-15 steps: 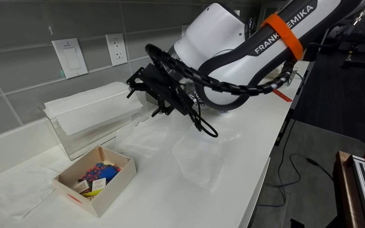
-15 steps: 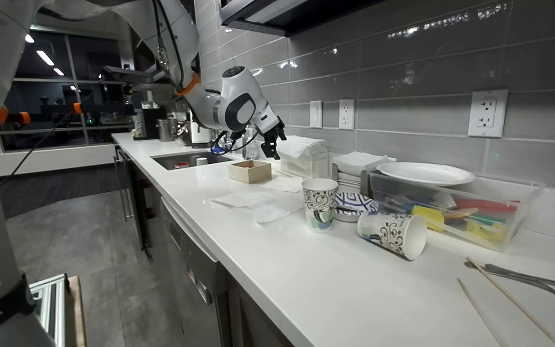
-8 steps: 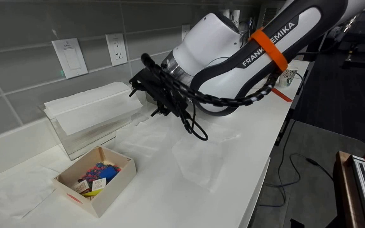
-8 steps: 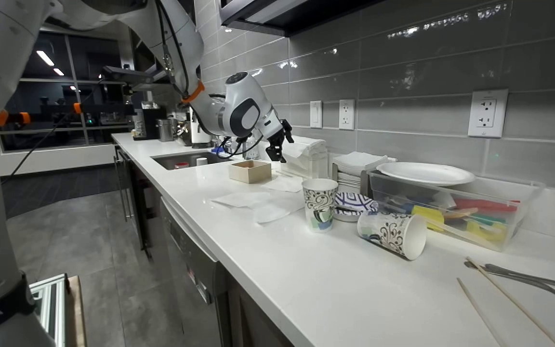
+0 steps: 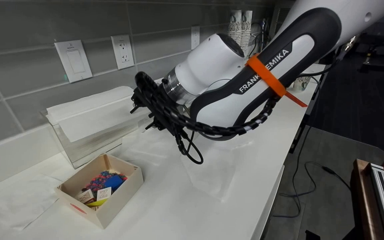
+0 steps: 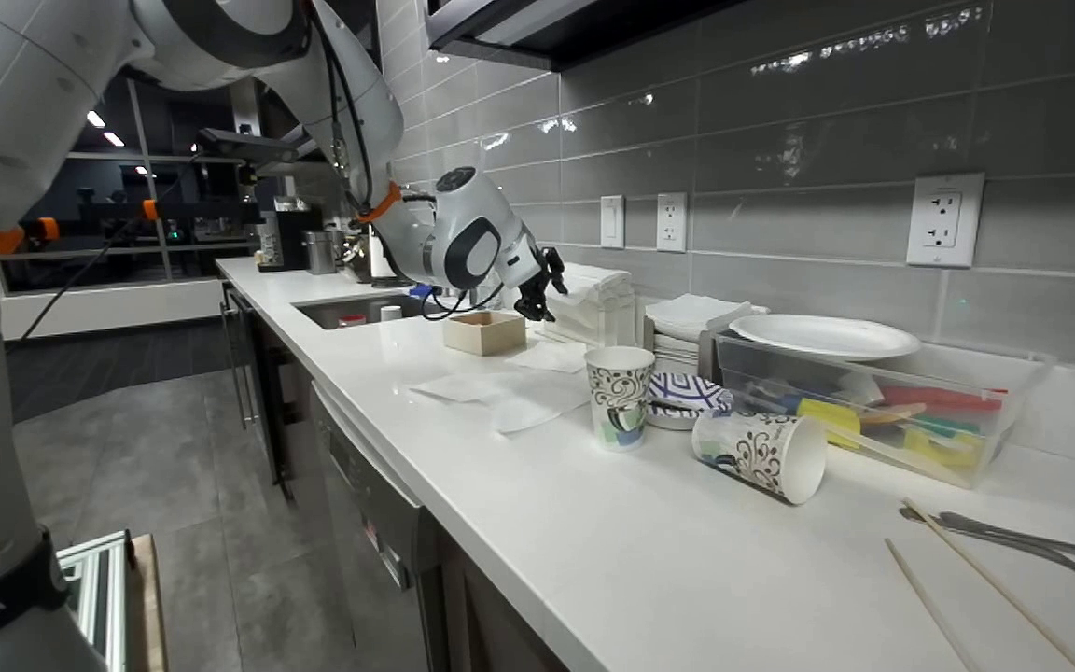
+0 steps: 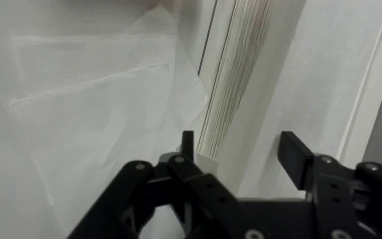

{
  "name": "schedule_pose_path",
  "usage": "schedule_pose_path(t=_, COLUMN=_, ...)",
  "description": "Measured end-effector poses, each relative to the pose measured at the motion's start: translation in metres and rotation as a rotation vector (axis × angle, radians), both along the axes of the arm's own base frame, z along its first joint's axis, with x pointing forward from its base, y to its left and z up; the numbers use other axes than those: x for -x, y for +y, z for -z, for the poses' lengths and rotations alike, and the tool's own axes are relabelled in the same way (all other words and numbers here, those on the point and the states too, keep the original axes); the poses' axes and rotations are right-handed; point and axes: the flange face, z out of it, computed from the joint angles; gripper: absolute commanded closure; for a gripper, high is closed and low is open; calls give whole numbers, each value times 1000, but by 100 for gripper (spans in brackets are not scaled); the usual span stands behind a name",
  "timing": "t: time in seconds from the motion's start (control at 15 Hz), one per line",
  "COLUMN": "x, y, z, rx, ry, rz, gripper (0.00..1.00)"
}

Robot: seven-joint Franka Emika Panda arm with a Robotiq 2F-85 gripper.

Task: Remove one napkin from the holder.

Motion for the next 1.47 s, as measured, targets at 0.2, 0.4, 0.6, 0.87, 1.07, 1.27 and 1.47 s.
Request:
schedule_pose_path(t=0.2, x=-5, y=1, z=6, rx=-26, ry=-36, rz=21, gripper=86)
schedule_pose_path(t=0.4, x=-9, y=1, z=10, rx=-54, ry=-72, rz=35, gripper=100)
schedule_pose_path(t=0.6, x=-13, y=1, z=15, rx=-67, ry=-84, rz=42, gripper=100)
schedule_pose_path(t=0.87, x=-14, y=1, z=9, rx=-57, ry=-83, rz=45, gripper=100)
schedule_pose_path(t=1.07, x=-16, y=-4, z=-6, rx=12, ry=12, rz=53, gripper=100)
schedule_pose_path(t=1.27, x=-8, y=-7, z=-38, rx=67, ry=172, rz=43, gripper=100)
schedule_pose_path(t=1.47, x=11, y=-4, z=-73, rx=90, ry=342, rz=2, gripper=100)
